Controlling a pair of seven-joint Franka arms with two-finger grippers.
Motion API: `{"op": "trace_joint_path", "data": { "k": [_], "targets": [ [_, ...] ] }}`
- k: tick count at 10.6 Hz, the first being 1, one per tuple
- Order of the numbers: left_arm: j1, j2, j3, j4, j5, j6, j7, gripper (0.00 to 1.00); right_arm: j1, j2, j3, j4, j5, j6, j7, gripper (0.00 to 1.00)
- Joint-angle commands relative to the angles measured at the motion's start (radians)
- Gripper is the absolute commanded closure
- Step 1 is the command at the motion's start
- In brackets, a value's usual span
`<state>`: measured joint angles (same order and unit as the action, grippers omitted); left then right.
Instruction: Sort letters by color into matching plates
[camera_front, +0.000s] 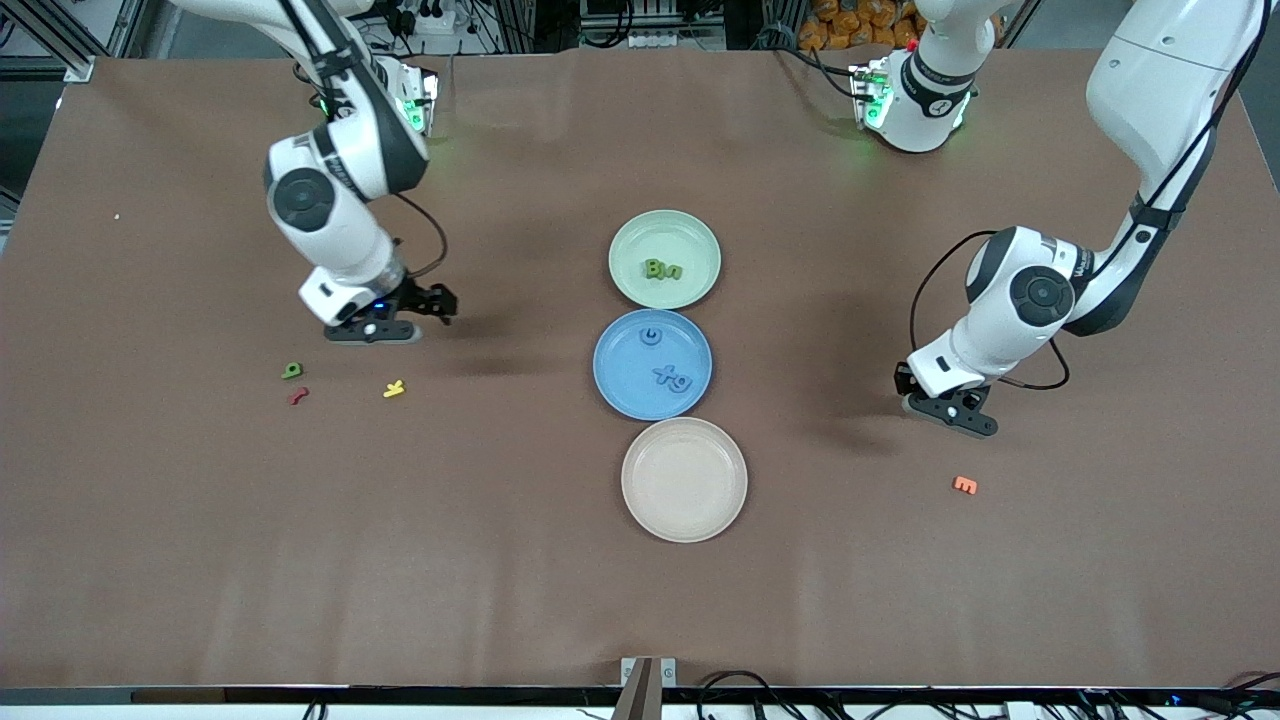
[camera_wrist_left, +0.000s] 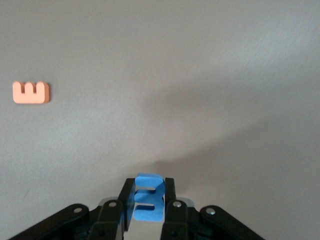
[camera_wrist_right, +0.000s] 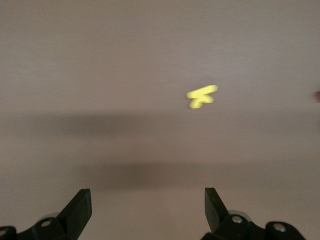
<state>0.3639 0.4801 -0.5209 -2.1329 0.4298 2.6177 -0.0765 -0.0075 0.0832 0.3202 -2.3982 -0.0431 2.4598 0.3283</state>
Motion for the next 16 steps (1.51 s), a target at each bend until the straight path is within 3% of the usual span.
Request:
{"op": "trace_joint_path", "data": {
  "k": [1, 3, 7, 9, 11, 16],
  "targets": [
    [-0.078, -0.006, -0.041, 0.121, 0.014, -0.139, -0.202, 1.00, -0.116, -0.071, -0.050, -0.071, 0.028, -0.002, -0.271, 0.00],
    [-0.163, 0.015, -0.041, 0.192, 0.010, -0.174, -0.340, 1.00, -0.124, -0.060, -0.186, -0.072, 0.028, -0.001, -0.490, 0.00],
    [-0.327, 0.081, -0.041, 0.301, 0.010, -0.196, -0.576, 1.00, -0.129, -0.027, -0.314, -0.070, 0.026, 0.040, -0.713, 0.05],
    [-0.416, 0.129, -0.038, 0.362, 0.012, -0.196, -0.687, 1.00, -0.166, 0.028, -0.323, -0.067, 0.026, 0.117, -0.794, 0.14],
    [-0.503, 0.179, -0.038, 0.428, 0.017, -0.196, -0.777, 1.00, -0.169, 0.084, -0.326, -0.062, 0.025, 0.197, -0.830, 0.15],
    [-0.657, 0.193, -0.031, 0.433, 0.014, -0.206, -0.871, 1.00, -0.169, 0.165, -0.334, -0.024, 0.026, 0.237, -0.891, 0.27]
  ]
}}
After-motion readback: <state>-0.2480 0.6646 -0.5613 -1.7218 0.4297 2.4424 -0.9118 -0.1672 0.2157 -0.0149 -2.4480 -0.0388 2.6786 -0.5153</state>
